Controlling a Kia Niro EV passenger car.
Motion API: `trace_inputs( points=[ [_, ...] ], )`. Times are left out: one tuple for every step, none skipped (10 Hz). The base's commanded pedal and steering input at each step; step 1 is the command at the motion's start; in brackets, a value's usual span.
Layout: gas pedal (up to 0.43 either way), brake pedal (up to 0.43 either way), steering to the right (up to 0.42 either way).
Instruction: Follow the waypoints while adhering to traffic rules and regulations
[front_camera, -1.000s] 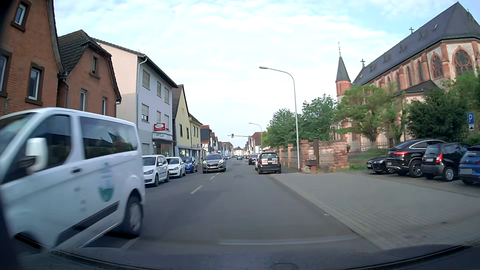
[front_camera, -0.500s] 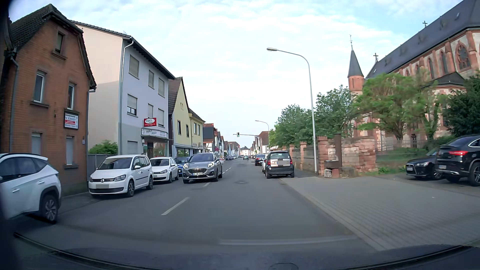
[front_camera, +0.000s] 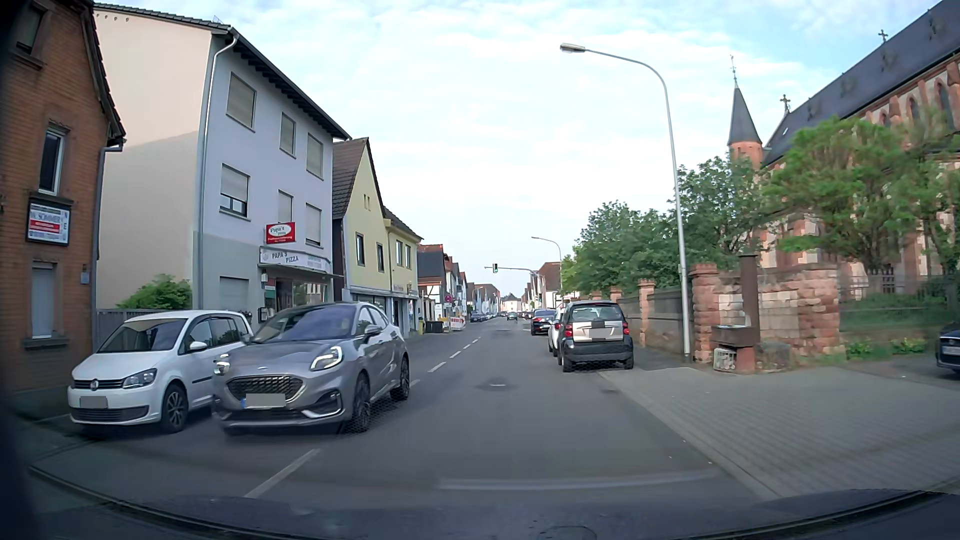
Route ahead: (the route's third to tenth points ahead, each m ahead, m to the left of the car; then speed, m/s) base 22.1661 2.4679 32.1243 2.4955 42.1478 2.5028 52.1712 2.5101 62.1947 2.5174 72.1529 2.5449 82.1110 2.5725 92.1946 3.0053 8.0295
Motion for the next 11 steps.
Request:
trace_inputs(
  points=[
    [0.110,0.000,-0.051],
    [0.110,0.000,-0.051],
    [0.118,0.000,-0.051],
    [0.130,0.000,-0.051],
    [0.138,0.000,-0.051],
    [0.157,0.000,-0.050],
    [0.157,0.000,-0.049],
    [0.169,0.000,-0.046],
    [0.177,0.000,-0.042],
    [0.177,0.000,-0.035],
    [0.189,0.000,-0.021]
  ],
)
